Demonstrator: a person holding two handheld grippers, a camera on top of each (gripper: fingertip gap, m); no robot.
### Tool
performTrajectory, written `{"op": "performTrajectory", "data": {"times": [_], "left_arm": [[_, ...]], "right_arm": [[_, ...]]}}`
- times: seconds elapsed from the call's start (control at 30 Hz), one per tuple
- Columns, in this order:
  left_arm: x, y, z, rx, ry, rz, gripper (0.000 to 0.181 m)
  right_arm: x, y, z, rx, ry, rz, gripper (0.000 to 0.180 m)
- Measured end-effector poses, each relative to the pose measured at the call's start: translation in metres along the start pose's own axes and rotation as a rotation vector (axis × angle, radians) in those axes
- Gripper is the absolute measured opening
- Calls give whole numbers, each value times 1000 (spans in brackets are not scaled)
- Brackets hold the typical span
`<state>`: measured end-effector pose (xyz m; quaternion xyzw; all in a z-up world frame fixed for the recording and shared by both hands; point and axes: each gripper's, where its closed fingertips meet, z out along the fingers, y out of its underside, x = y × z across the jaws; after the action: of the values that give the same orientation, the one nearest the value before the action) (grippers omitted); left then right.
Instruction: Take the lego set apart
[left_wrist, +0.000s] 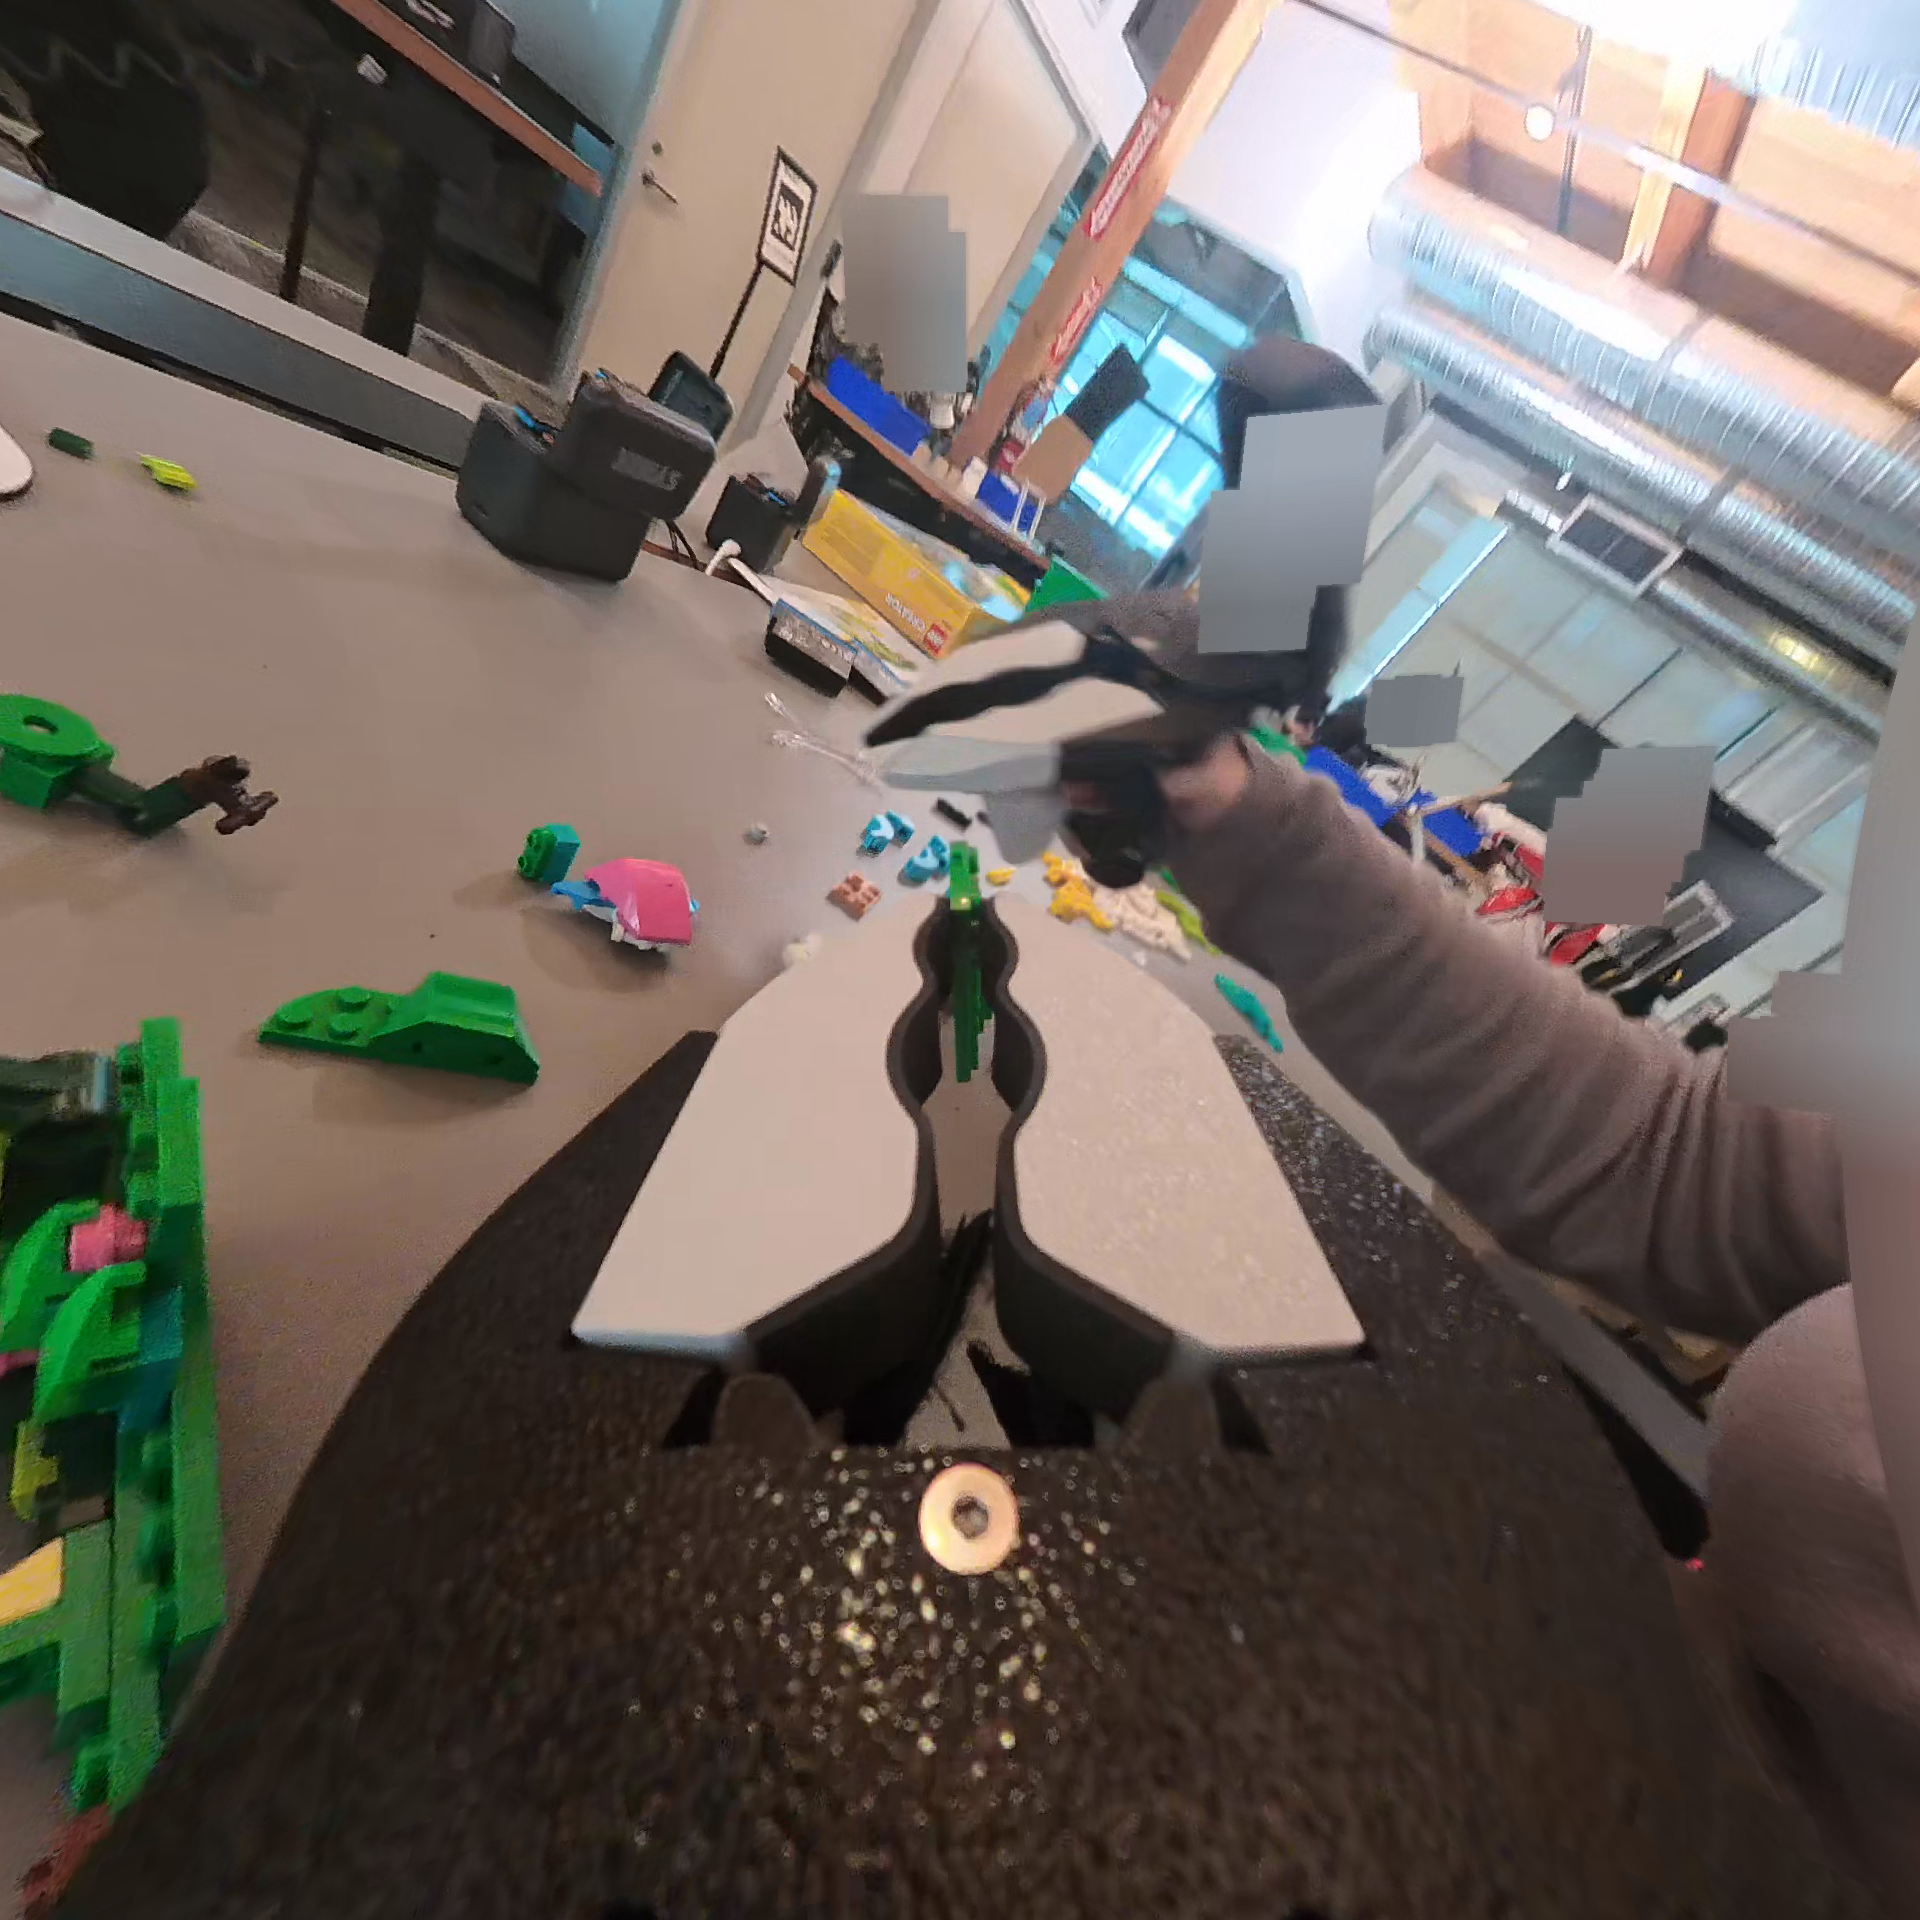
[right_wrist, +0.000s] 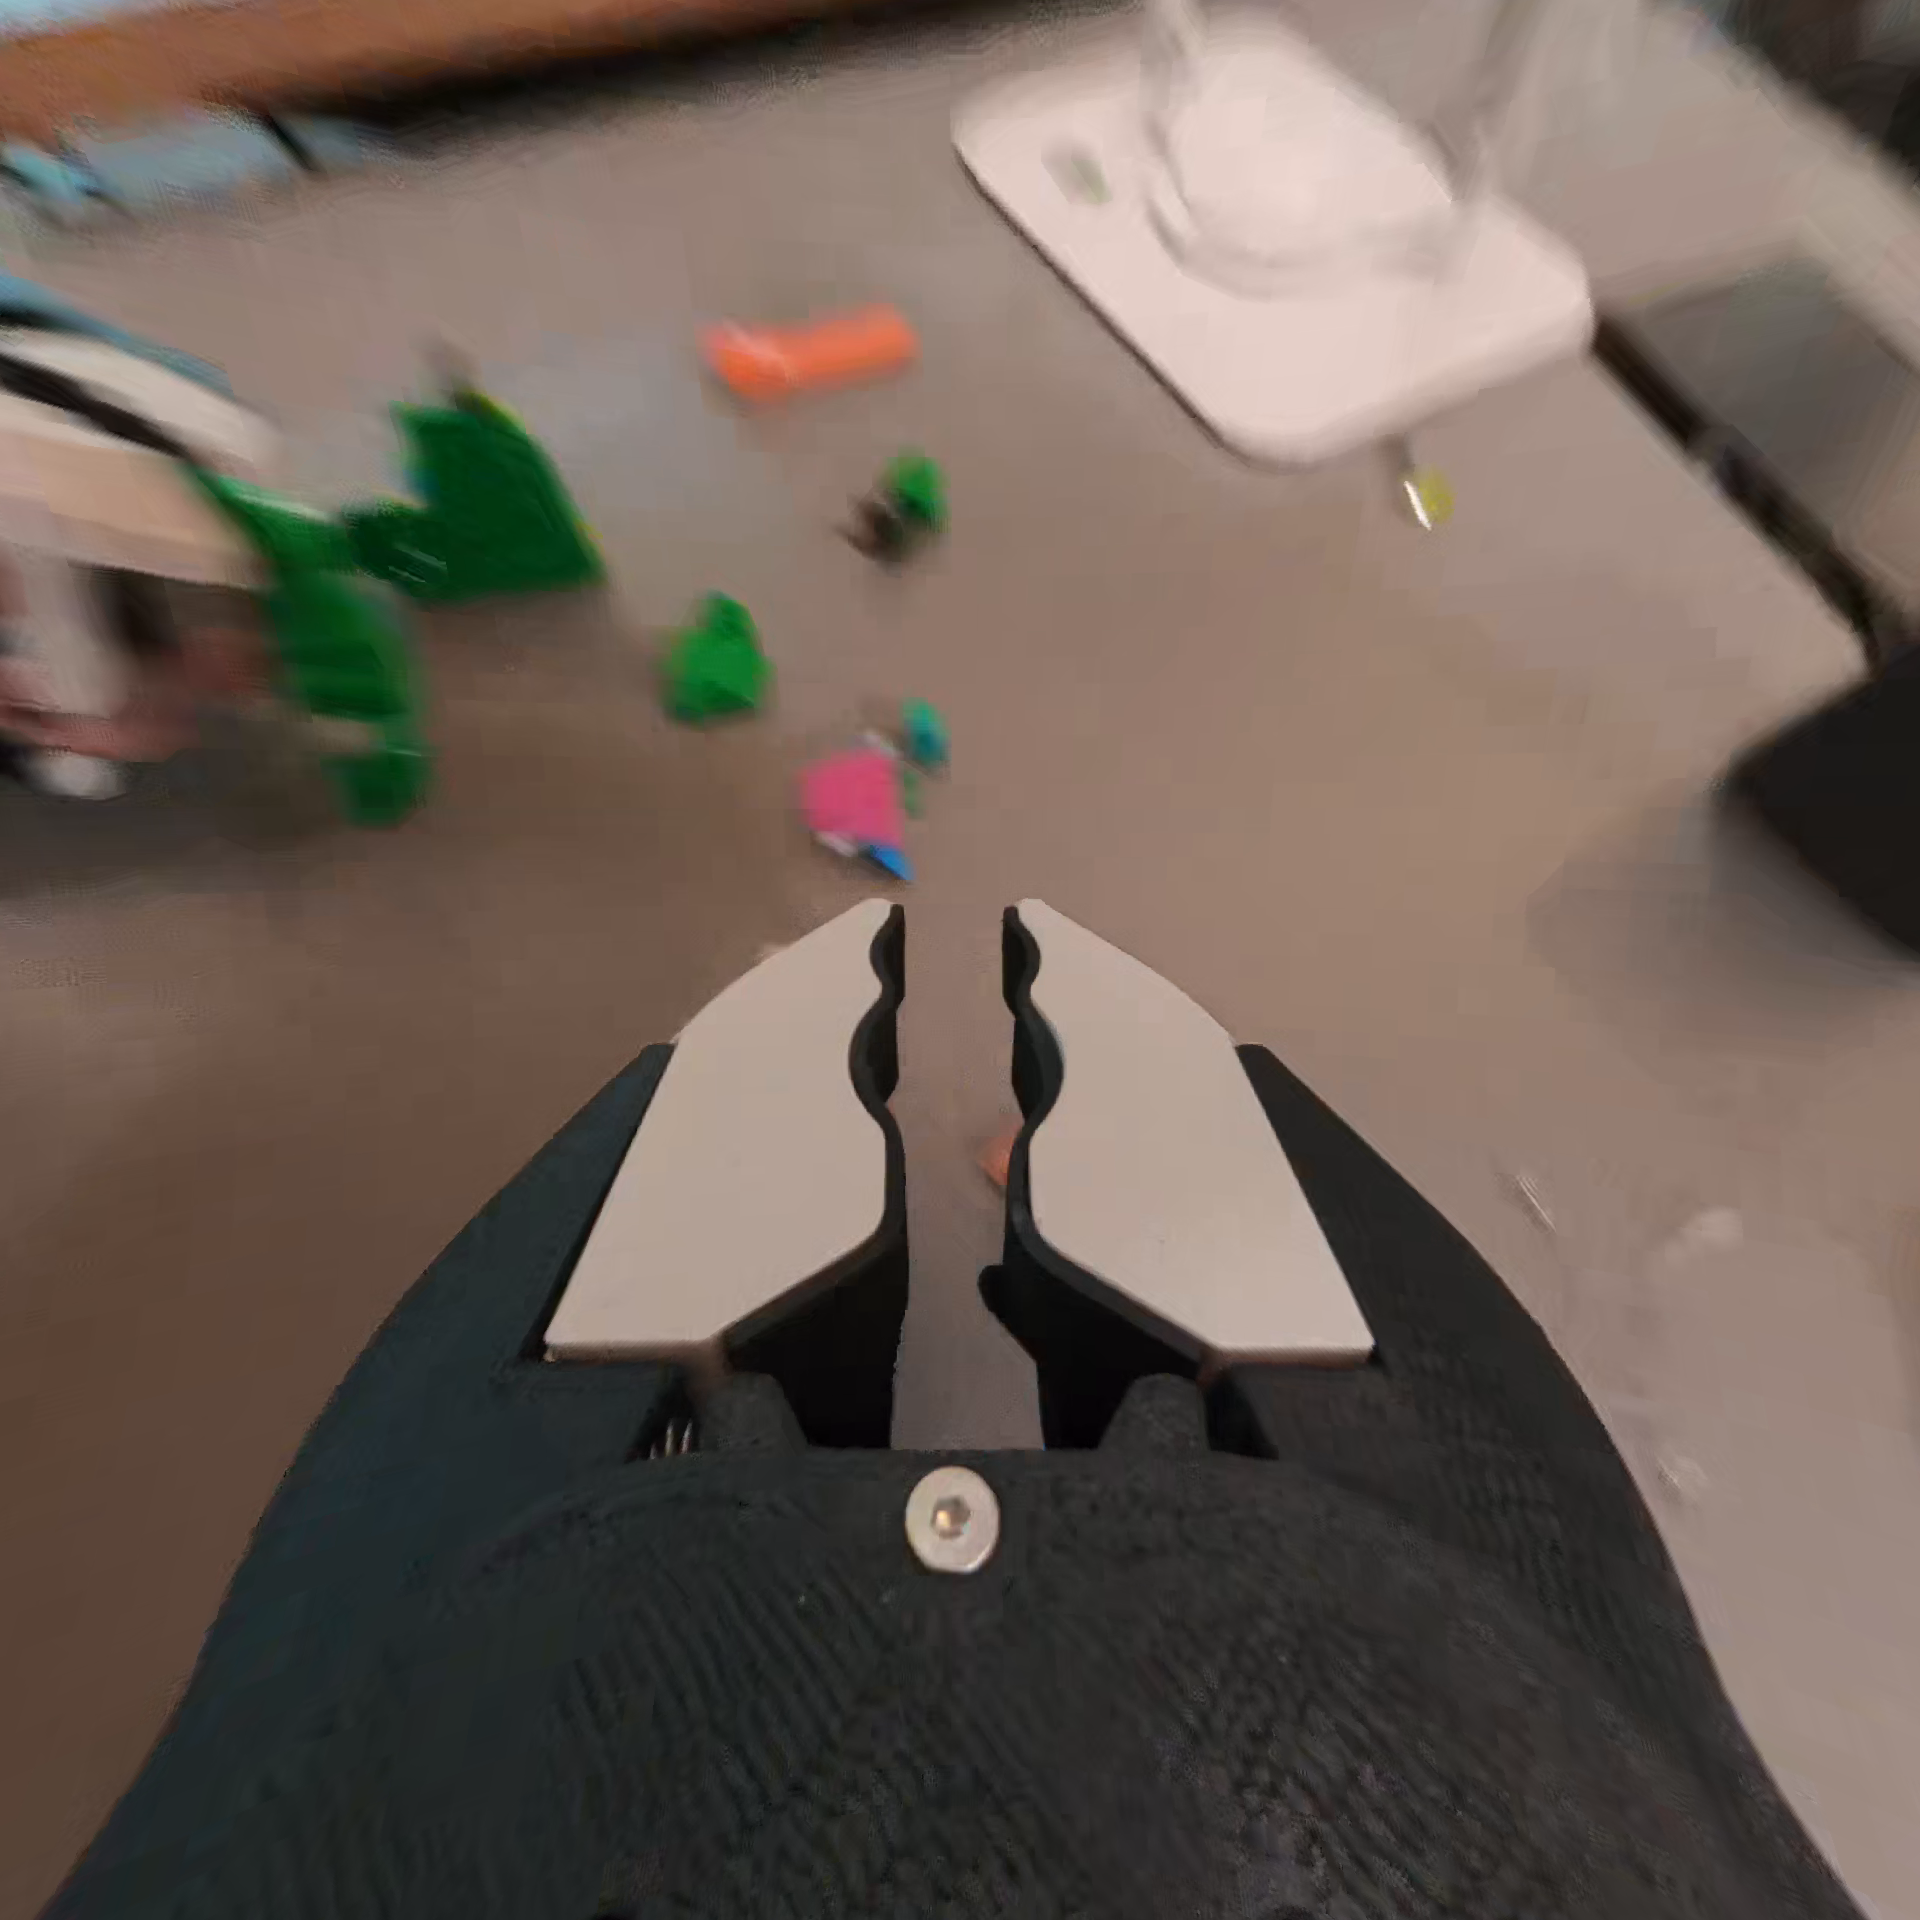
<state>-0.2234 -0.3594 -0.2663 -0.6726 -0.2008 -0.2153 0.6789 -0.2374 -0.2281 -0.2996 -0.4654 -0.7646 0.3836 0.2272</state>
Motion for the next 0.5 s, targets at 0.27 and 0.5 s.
{"op": "performTrajectory", "data": {"times": [0.27,0.5], "left_arm": [[-2,1,3,54,30,-123,4],[4,-1,3,62,65,-139,3]], "right_arm": [[-114,-35,-4,225,12,-345,14],[-117,-33,4,200,125,-471,9]]}}
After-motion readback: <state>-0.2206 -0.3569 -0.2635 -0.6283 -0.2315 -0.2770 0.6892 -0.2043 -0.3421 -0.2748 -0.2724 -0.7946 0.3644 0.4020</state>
